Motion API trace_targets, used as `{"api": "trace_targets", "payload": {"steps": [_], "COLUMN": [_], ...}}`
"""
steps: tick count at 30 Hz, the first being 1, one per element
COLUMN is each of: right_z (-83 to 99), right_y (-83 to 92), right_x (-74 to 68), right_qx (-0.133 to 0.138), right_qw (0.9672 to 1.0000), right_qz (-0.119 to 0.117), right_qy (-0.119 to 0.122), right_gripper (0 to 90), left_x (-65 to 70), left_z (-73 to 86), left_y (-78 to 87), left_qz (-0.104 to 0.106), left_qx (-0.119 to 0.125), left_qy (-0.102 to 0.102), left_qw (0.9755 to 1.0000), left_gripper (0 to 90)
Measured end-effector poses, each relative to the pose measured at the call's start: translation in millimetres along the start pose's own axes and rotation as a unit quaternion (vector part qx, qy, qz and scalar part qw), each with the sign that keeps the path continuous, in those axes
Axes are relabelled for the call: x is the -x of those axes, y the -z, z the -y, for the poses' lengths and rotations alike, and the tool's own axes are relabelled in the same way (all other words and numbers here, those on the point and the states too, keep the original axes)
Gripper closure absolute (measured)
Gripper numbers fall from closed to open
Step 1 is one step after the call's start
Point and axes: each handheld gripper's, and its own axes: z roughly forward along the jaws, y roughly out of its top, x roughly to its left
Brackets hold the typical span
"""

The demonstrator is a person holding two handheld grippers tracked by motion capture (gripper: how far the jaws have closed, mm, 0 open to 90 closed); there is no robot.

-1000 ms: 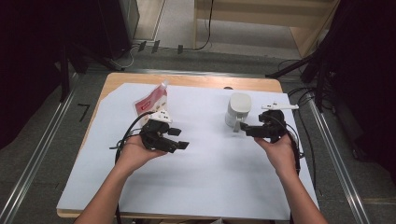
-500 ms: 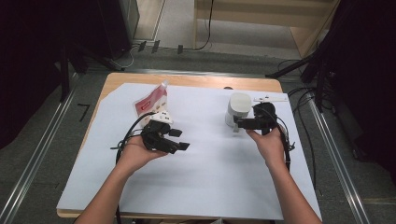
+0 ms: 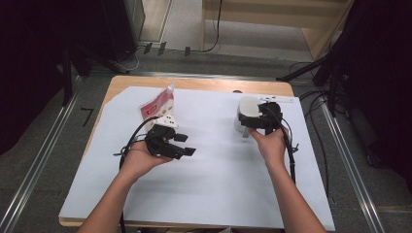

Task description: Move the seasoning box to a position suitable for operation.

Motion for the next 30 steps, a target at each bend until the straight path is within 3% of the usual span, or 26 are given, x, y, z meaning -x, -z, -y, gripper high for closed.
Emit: {"api": "trace_targets", "payload": {"steps": [4,5,8,15,22,30], "right_z": [-1.9,-3.2,-3.3,-2.0,-0.3,1.7], "right_y": [-7.9,-13.5,-20.9,-32.4,-40.3,-43.4], "right_x": [-6.4,-9.6,-8.1,-11.3,-13.1,-10.8], "right_qx": [-0.001,-0.004,-0.004,0.005,0.011,0.015], "right_qw": [0.9999,0.9996,0.9992,0.9967,0.9954,0.9945], "right_qz": [0.014,0.029,0.038,0.08,0.087,0.092], "right_qy": [0.004,-0.001,-0.012,-0.013,-0.038,-0.048], "right_gripper": [0.0,0.0,0.0,0.8,6.1,9.4], "left_x": [-0.9,-1.3,-1.8,-4.4,-5.0,-5.0], "left_z": [0.4,0.6,0.8,1.4,1.5,1.5], "left_y": [0.6,1.1,2.3,3.5,4.6,5.2], "left_qz": [0.001,0.001,0.001,-0.002,-0.004,-0.001], "left_qx": [0.001,0.004,0.004,0.004,0.006,0.008], "left_qy": [0.006,0.005,0.005,0.007,0.01,0.009], "left_qw": [1.0,1.0,1.0,1.0,0.9999,0.9999], "left_gripper": [38.2,38.2,38.2,38.0,38.0,38.0]}}
